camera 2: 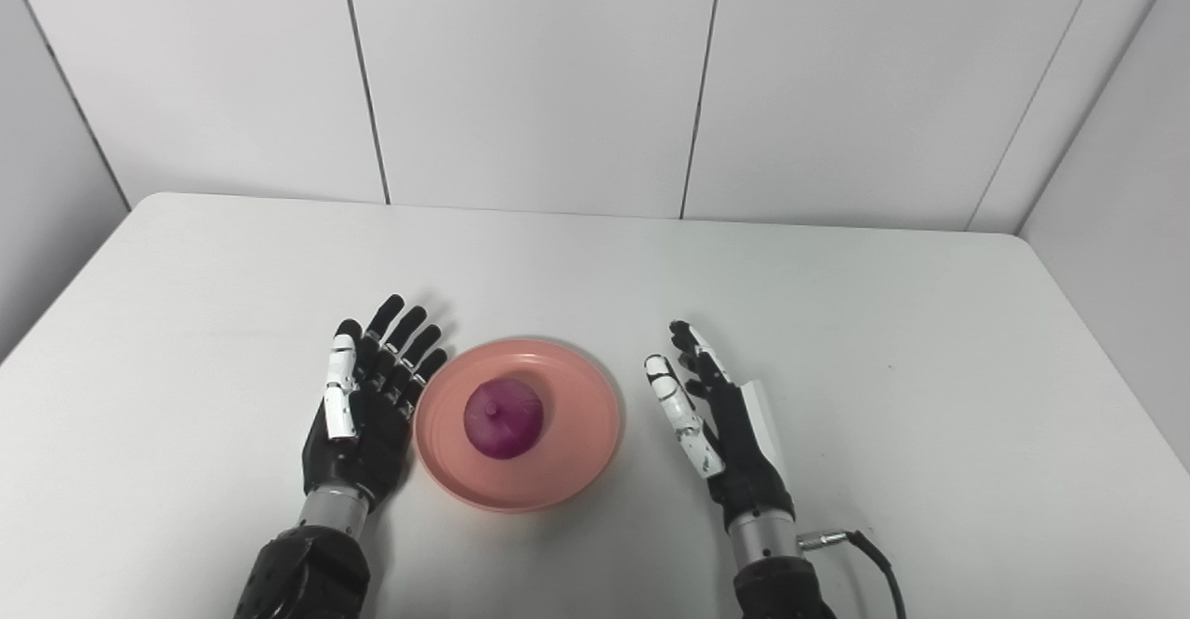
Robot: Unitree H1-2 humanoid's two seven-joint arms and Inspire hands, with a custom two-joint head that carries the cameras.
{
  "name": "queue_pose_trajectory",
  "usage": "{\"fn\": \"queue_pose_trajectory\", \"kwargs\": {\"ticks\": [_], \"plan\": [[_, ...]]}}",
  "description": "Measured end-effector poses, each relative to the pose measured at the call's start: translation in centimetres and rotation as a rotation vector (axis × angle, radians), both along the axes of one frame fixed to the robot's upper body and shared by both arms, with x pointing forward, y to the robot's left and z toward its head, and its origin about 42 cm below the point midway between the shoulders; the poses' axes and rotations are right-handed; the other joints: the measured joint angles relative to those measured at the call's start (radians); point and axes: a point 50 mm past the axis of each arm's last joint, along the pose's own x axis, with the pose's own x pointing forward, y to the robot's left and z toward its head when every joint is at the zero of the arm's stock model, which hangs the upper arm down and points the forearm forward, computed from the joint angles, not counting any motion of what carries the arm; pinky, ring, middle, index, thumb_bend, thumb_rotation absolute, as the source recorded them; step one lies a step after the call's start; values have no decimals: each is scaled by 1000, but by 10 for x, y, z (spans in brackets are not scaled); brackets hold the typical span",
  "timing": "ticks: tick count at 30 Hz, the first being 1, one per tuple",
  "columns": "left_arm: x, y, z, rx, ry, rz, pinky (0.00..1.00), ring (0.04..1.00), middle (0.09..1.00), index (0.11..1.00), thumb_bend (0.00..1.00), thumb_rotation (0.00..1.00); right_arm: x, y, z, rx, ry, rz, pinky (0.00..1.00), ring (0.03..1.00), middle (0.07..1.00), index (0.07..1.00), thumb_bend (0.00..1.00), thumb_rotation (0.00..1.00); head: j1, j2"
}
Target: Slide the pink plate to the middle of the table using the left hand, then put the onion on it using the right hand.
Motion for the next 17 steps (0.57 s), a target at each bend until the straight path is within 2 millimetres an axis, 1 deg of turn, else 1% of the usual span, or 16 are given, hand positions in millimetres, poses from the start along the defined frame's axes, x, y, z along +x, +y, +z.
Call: {"fn": "queue_pose_trajectory", "kwargs": {"ticks": [1,2,4,11,17], "plan": [[0,0,0,0,0,-1,900,891,898,876,371,1000,0,1,0,24,4,1,857,921,934,921,252,1000,2,0],[0,0,0,0,-1,-2,898,888,894,873,372,1000,0,2,-1,47,8,3,867,926,940,927,214,1000,2,0],[0,0,0,0,0,-2,897,886,892,872,370,1000,0,4,-1,77,14,8,879,931,943,932,191,1000,3,2],[0,0,0,0,6,-5,899,883,893,875,364,1000,1,6,-9,95,44,17,887,927,934,927,189,1000,3,2],[0,1,0,0,7,-5,898,883,892,874,367,1000,1,5,-10,99,37,20,891,923,930,921,180,997,3,2]]}}
